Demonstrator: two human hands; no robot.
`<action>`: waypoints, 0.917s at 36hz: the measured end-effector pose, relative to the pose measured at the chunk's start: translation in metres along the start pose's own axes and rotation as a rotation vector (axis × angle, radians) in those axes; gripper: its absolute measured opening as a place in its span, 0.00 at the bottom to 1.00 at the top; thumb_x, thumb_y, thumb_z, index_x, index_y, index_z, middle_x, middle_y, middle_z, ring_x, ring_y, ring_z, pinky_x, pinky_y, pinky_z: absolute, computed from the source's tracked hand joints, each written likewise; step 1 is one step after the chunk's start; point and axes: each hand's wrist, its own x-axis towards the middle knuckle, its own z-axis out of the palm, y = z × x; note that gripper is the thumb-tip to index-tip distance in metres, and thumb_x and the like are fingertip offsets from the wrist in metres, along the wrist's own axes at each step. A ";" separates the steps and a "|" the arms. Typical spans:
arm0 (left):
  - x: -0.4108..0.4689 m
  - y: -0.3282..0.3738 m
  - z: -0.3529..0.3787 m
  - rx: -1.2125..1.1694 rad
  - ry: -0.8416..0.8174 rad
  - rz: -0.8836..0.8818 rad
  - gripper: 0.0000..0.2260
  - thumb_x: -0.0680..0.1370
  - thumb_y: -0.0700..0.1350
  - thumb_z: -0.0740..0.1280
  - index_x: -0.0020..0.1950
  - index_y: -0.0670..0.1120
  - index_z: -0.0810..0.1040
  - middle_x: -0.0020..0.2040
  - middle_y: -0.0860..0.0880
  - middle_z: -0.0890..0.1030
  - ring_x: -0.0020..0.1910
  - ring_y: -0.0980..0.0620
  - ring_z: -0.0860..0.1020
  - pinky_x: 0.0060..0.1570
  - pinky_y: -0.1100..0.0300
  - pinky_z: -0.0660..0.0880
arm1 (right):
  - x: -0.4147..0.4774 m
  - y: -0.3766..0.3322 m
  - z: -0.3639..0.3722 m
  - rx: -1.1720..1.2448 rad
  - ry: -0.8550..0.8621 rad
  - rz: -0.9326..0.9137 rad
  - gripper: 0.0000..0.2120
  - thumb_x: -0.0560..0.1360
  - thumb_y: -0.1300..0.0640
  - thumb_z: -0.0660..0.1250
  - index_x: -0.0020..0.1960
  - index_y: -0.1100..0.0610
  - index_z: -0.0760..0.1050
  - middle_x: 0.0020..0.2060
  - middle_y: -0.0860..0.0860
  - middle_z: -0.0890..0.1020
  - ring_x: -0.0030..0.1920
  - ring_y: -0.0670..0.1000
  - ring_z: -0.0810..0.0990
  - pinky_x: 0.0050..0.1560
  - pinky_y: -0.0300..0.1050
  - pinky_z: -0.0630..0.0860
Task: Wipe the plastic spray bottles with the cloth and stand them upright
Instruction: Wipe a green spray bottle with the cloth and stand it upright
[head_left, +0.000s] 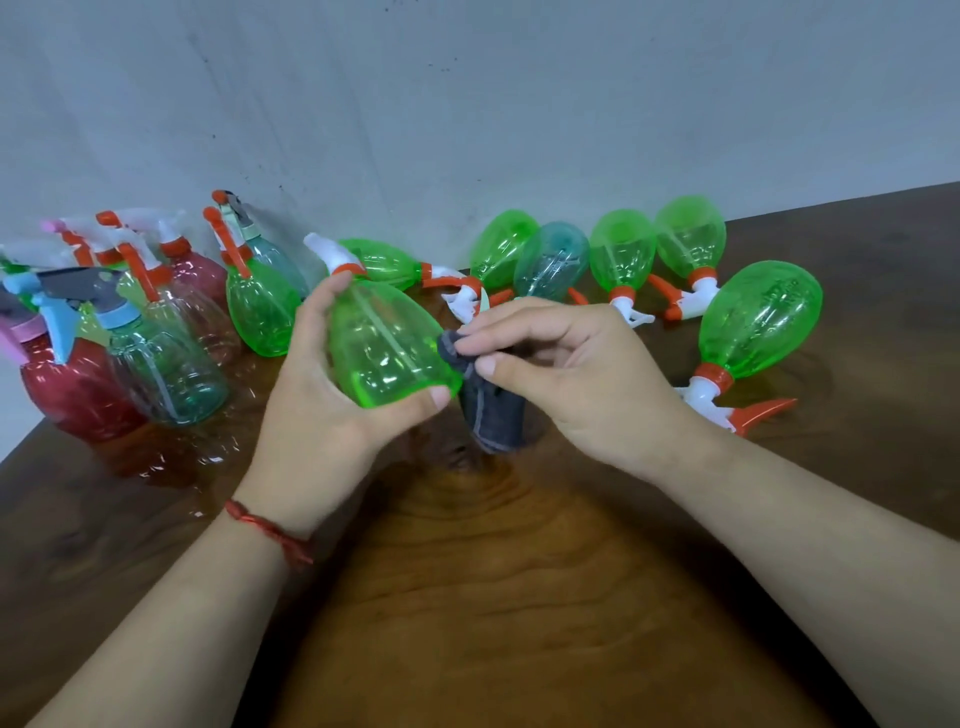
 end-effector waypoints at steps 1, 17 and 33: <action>0.001 -0.001 -0.001 0.003 0.008 -0.011 0.52 0.61 0.47 0.89 0.80 0.53 0.67 0.67 0.62 0.78 0.64 0.70 0.77 0.62 0.74 0.72 | -0.001 0.001 0.001 -0.025 -0.017 0.001 0.11 0.77 0.73 0.72 0.55 0.62 0.87 0.55 0.54 0.87 0.61 0.51 0.84 0.63 0.43 0.79; -0.019 0.017 0.015 -0.216 -0.275 0.055 0.52 0.65 0.39 0.83 0.84 0.45 0.59 0.73 0.56 0.77 0.72 0.51 0.78 0.67 0.57 0.77 | 0.001 0.007 0.008 0.350 0.212 0.202 0.12 0.82 0.68 0.68 0.55 0.52 0.83 0.56 0.50 0.86 0.55 0.55 0.80 0.57 0.59 0.71; -0.013 0.008 0.008 0.067 -0.393 0.136 0.54 0.66 0.41 0.87 0.84 0.50 0.59 0.76 0.54 0.73 0.76 0.50 0.75 0.76 0.52 0.72 | 0.005 -0.004 -0.001 0.075 0.184 0.006 0.13 0.81 0.74 0.65 0.56 0.60 0.83 0.58 0.52 0.86 0.62 0.47 0.84 0.66 0.40 0.77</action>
